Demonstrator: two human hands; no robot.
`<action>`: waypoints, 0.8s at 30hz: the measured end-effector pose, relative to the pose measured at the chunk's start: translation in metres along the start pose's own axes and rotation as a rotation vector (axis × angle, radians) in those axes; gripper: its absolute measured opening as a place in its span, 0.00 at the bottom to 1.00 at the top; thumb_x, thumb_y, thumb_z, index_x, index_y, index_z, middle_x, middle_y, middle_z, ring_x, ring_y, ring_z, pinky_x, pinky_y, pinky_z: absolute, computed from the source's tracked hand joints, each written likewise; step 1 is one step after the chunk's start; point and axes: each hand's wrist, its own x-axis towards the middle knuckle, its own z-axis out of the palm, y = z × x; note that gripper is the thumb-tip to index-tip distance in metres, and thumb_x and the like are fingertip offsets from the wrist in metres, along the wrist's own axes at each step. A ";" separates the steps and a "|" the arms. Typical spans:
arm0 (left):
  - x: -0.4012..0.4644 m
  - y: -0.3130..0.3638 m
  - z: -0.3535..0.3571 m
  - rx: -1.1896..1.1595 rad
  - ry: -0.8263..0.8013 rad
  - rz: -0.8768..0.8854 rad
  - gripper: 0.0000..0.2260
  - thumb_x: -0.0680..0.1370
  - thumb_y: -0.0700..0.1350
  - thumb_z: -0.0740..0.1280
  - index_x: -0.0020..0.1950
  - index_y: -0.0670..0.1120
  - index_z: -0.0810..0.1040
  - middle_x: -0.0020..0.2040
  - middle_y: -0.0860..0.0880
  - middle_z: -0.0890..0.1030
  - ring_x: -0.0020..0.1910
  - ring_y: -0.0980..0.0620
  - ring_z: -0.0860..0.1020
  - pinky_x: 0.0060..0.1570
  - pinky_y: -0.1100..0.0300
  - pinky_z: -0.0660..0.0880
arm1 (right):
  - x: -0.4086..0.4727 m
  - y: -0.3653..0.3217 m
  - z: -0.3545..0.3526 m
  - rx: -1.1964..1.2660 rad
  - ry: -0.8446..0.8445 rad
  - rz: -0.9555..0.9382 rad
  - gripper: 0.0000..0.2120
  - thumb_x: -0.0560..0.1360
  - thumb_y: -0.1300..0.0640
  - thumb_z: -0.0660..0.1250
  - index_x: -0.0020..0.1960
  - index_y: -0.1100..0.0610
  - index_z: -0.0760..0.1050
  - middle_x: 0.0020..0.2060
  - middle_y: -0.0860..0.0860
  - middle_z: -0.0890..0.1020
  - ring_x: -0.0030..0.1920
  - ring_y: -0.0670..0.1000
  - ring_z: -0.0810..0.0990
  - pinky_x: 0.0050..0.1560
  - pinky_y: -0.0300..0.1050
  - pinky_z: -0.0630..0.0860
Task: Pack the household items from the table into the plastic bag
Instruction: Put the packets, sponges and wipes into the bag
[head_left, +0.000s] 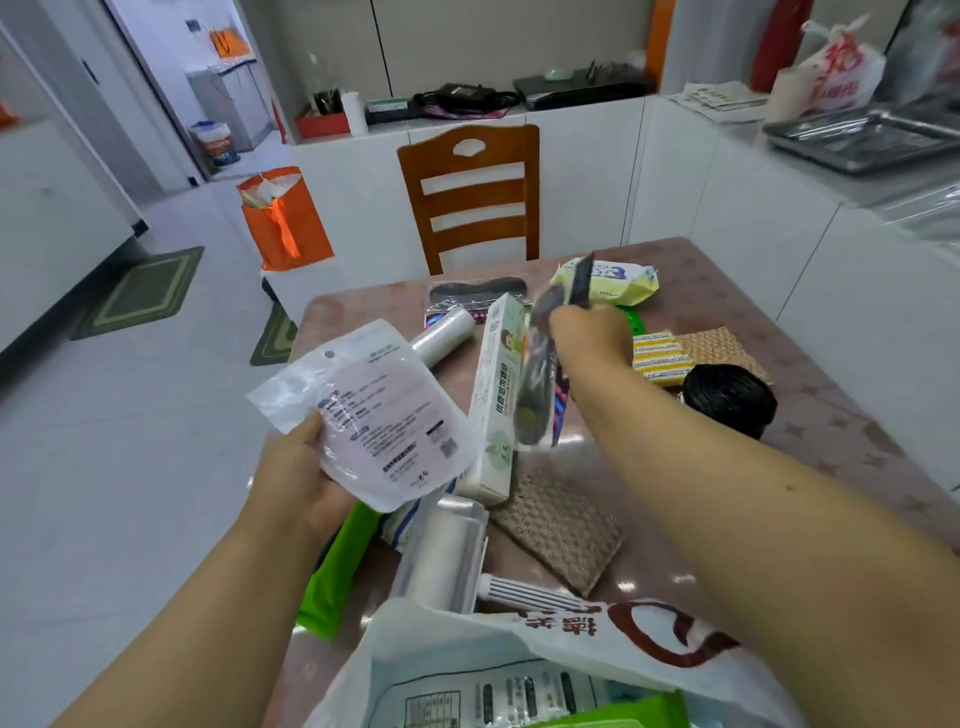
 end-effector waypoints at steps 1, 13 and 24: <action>0.000 -0.002 0.003 -0.014 0.000 -0.010 0.15 0.83 0.47 0.56 0.66 0.46 0.74 0.61 0.42 0.81 0.61 0.42 0.78 0.54 0.41 0.74 | -0.008 -0.010 0.002 -0.005 -0.071 -0.050 0.07 0.74 0.53 0.63 0.40 0.55 0.76 0.41 0.53 0.81 0.40 0.55 0.79 0.41 0.47 0.76; -0.007 -0.030 0.029 0.146 0.112 -0.111 0.07 0.78 0.33 0.58 0.50 0.37 0.75 0.30 0.41 0.83 0.35 0.44 0.82 0.41 0.46 0.80 | -0.059 -0.015 0.035 -0.150 -0.897 0.111 0.36 0.78 0.33 0.43 0.58 0.59 0.77 0.56 0.59 0.81 0.56 0.54 0.77 0.54 0.49 0.71; 0.002 0.001 -0.002 0.175 0.191 -0.068 0.17 0.77 0.32 0.60 0.67 0.38 0.71 0.58 0.37 0.80 0.50 0.40 0.81 0.40 0.42 0.76 | -0.031 0.081 -0.005 -1.305 -0.700 0.101 0.36 0.70 0.40 0.71 0.69 0.61 0.69 0.66 0.55 0.74 0.64 0.57 0.75 0.60 0.46 0.72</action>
